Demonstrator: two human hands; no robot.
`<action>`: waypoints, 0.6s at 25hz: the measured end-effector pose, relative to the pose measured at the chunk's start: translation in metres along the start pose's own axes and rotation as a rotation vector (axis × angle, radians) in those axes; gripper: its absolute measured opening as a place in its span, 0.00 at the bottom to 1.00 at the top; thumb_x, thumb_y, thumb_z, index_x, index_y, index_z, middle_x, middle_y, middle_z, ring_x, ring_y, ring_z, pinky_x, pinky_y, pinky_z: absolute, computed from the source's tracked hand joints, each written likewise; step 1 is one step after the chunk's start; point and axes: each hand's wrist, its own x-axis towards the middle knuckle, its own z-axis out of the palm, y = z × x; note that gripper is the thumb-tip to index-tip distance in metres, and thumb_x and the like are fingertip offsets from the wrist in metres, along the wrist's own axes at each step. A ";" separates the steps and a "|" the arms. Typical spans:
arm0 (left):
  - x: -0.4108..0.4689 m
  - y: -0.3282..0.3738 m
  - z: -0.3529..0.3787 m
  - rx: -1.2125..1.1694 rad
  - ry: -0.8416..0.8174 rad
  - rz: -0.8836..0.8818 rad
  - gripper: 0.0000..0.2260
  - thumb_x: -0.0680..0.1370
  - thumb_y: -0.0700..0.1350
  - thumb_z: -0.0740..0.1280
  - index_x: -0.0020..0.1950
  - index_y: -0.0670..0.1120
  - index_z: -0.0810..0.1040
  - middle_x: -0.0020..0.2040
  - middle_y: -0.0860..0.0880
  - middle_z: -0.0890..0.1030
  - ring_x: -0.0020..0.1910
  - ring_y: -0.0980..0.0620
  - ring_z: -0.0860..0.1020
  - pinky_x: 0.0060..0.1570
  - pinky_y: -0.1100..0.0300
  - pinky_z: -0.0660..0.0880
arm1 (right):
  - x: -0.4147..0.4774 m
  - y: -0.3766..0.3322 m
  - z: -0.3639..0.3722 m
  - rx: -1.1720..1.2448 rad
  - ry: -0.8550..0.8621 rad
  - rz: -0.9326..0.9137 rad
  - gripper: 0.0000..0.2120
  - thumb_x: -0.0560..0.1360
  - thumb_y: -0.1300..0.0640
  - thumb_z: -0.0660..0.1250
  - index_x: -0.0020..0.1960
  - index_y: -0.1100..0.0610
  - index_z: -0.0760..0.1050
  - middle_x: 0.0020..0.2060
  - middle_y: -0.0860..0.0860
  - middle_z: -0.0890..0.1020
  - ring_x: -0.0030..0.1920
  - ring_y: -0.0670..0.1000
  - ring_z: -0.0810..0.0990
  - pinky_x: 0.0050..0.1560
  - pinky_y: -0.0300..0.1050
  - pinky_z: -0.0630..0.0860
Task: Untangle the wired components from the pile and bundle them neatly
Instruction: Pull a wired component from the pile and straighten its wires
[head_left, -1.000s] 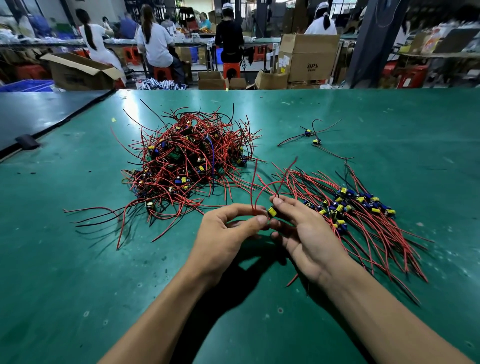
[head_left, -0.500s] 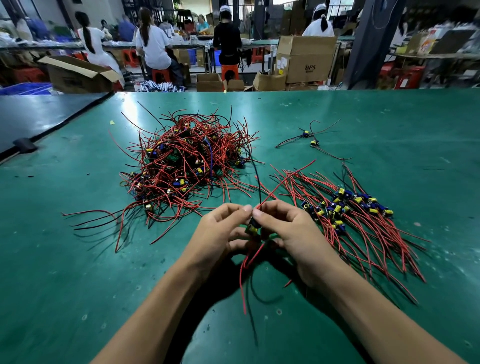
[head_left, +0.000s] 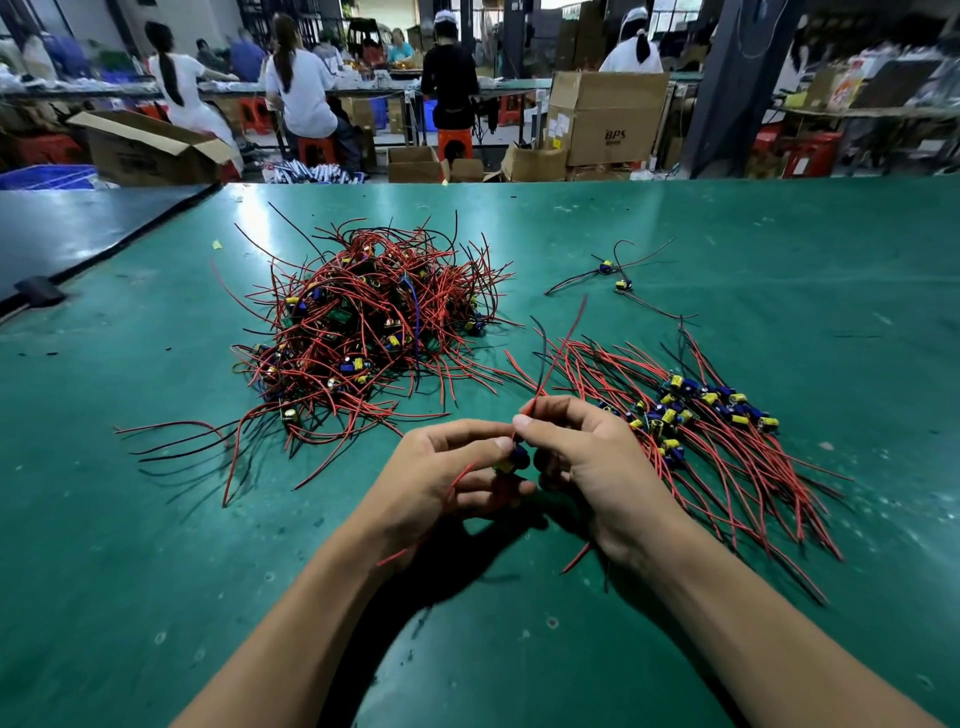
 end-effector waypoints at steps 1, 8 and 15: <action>0.001 0.000 0.000 0.032 0.007 0.007 0.05 0.72 0.38 0.71 0.46 0.41 0.83 0.43 0.40 0.83 0.38 0.42 0.84 0.38 0.56 0.82 | 0.001 0.001 -0.001 -0.020 0.006 -0.008 0.04 0.74 0.63 0.73 0.46 0.57 0.78 0.29 0.49 0.75 0.25 0.45 0.68 0.23 0.36 0.67; 0.001 -0.005 0.007 0.175 0.057 0.084 0.05 0.76 0.38 0.69 0.40 0.42 0.80 0.39 0.40 0.79 0.38 0.44 0.76 0.38 0.56 0.78 | 0.007 0.004 -0.004 0.014 0.011 -0.039 0.08 0.73 0.62 0.75 0.44 0.56 0.75 0.27 0.47 0.75 0.25 0.45 0.69 0.26 0.37 0.67; -0.001 -0.002 0.007 0.277 -0.043 0.111 0.04 0.76 0.38 0.68 0.44 0.43 0.83 0.32 0.47 0.81 0.26 0.56 0.75 0.27 0.67 0.71 | 0.001 -0.003 -0.008 -0.062 -0.077 0.041 0.06 0.69 0.56 0.77 0.44 0.57 0.85 0.31 0.52 0.78 0.24 0.44 0.67 0.27 0.36 0.68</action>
